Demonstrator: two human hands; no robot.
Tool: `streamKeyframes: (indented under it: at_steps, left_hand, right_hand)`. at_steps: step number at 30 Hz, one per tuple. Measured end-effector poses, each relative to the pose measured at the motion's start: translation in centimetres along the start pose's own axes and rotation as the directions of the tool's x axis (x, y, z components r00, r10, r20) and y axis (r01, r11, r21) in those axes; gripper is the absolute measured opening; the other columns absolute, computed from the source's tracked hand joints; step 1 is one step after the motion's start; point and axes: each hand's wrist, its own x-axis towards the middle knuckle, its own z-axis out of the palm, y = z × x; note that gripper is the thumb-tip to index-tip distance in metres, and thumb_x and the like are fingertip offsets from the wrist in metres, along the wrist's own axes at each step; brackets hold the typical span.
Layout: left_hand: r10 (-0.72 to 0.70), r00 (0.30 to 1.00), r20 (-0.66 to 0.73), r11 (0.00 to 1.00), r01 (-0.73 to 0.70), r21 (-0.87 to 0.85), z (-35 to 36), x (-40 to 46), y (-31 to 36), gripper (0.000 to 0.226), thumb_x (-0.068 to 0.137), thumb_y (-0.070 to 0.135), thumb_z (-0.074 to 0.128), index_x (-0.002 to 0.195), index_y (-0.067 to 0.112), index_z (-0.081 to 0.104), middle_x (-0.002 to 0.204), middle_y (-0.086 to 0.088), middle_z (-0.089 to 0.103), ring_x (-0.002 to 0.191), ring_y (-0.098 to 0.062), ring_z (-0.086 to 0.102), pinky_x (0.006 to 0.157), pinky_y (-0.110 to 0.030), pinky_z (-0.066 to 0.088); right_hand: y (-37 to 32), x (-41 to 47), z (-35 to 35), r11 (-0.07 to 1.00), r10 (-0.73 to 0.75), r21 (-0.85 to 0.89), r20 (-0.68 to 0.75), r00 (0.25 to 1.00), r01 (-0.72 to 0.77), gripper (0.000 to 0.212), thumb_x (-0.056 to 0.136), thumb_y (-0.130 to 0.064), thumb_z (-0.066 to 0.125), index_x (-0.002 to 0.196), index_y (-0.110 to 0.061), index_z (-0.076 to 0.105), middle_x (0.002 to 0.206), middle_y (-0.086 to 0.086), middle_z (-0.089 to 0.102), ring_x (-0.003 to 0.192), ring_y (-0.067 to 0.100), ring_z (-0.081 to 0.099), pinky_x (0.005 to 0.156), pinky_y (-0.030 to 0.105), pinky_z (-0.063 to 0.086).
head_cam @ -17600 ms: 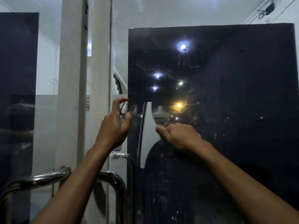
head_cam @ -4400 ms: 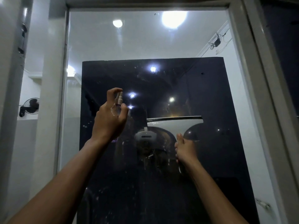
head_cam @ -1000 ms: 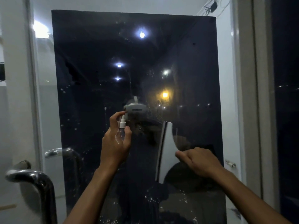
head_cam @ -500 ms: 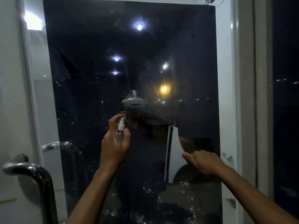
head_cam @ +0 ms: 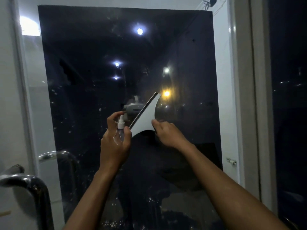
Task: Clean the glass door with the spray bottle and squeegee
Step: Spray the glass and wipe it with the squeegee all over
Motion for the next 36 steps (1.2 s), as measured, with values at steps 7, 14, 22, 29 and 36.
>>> streamKeyframes:
  at_steps: [7, 14, 22, 29, 36]
  left_hand:
    - [-0.026, 1.000, -0.017, 1.000, 0.026, 0.000, -0.1, -0.9, -0.2, 0.040, 0.097, 0.028, 0.047, 0.132, 0.042, 0.035, 0.094, 0.030, 0.057, 0.069, -0.004, 0.061, 0.055, -0.019, 0.041]
    - [-0.035, 0.999, -0.010, 0.999, 0.035, -0.024, 0.1, -1.6, -0.1, 0.041, 0.096, 0.028, 0.047, 0.134, 0.041, 0.035, 0.093, 0.026, 0.058, 0.067, -0.009, 0.061, 0.055, -0.023, 0.045]
    - [-0.029, 0.999, -0.043, 0.999, 0.028, -0.026, -2.5, -0.3, -0.4, 0.041, 0.097, 0.033, 0.047, 0.136, 0.037, 0.036, 0.087, 0.010, 0.061, 0.067, -0.010, 0.063, 0.058, -0.043, 0.056]
    - [0.003, 0.998, -0.070, 0.999, -0.006, -0.044, -3.7, 0.6, -0.7, 0.043, 0.098, 0.032, 0.046, 0.139, 0.031, 0.034, 0.091, 0.010, 0.059, 0.068, -0.009, 0.062, 0.058, -0.036, 0.054]
    - [-0.016, 1.000, -0.015, 0.997, 0.015, -0.076, -4.0, -0.6, -1.6, 0.040, 0.098, 0.030, 0.047, 0.135, 0.038, 0.035, 0.093, 0.020, 0.061, 0.068, -0.009, 0.064, 0.055, -0.023, 0.048]
  right_hand:
    - [2.8, -8.7, 9.5, 0.819, 0.367, 0.455, 0.052, 0.929, -0.349, 0.064, 0.104, -0.056, 0.026, 0.065, -0.017, 0.057, 0.061, -0.004, 0.057, 0.051, 0.003, 0.050, 0.055, 0.027, 0.037]
    - [4.7, -15.9, 14.3, 0.734, 0.500, 0.531, 0.001, 0.866, -0.424, 0.060, 0.100, -0.056, 0.026, 0.065, -0.018, 0.055, 0.057, -0.001, 0.055, 0.056, 0.004, 0.056, 0.063, 0.027, 0.044]
    - [-3.0, -4.1, 5.6, 0.828, 0.275, 0.549, -0.219, 0.936, -0.115, 0.053, 0.109, -0.041, 0.030, 0.072, -0.016, 0.060, 0.072, 0.000, 0.063, 0.074, 0.015, 0.059, 0.068, 0.029, 0.037]
    - [-7.3, -0.5, 6.9, 0.664, 0.349, 0.728, -0.100, 0.932, -0.171, 0.051, 0.108, -0.047, 0.026, 0.066, -0.024, 0.044, 0.066, 0.000, 0.045, 0.064, 0.017, 0.044, 0.061, 0.031, 0.038]
    - [-3.8, -10.4, 17.2, 0.466, 0.548, 0.788, 0.101, 0.830, -0.403, 0.056, 0.109, -0.043, 0.027, 0.059, -0.019, 0.036, 0.050, -0.001, 0.033, 0.044, 0.013, 0.031, 0.047, 0.027, 0.025]
